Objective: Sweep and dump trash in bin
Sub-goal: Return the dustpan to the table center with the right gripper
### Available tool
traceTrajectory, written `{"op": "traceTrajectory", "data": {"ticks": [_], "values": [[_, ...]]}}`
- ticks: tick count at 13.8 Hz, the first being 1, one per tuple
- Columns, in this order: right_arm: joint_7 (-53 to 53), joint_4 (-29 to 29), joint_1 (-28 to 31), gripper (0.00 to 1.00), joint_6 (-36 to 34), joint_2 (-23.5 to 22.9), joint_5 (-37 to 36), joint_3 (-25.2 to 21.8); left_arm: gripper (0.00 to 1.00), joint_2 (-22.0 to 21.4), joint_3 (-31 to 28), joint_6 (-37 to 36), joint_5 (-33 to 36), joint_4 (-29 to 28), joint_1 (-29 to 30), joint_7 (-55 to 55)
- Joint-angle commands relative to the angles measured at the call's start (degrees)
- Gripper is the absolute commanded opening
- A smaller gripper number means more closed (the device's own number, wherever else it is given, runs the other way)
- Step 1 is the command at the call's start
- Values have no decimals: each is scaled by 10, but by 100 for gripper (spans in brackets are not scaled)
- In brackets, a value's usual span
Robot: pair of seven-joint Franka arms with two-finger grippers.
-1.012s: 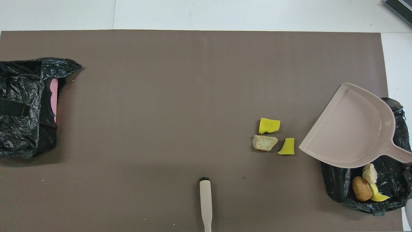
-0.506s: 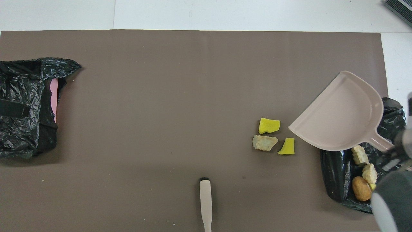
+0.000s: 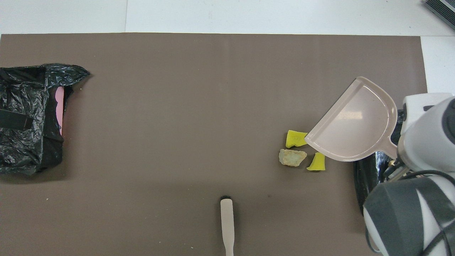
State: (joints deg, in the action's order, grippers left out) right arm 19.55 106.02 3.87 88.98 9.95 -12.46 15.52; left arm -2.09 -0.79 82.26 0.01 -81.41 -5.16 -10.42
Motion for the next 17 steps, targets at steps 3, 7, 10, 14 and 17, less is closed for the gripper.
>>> {"op": "traceTrajectory", "data": {"ticks": [3,7,10,14,17], "values": [[-267,-12,-85,0,65,-75,78,7,100,-7,6,-9,-4,-4,9,-7],[-461,-98,-160,0,157,-216,140,7,100,-7,6,-9,-4,-4,9,-7],[-549,-221,-206,0,202,-336,121,6,100,-7,5,-9,-4,-4,9,-7],[-585,-277,-251,0,264,-429,77,7,100,-7,6,-9,-4,-4,9,-7],[-586,-270,-253,18,292,-440,77,7,100,-7,5,-9,-4,-4,9,-7]]}}
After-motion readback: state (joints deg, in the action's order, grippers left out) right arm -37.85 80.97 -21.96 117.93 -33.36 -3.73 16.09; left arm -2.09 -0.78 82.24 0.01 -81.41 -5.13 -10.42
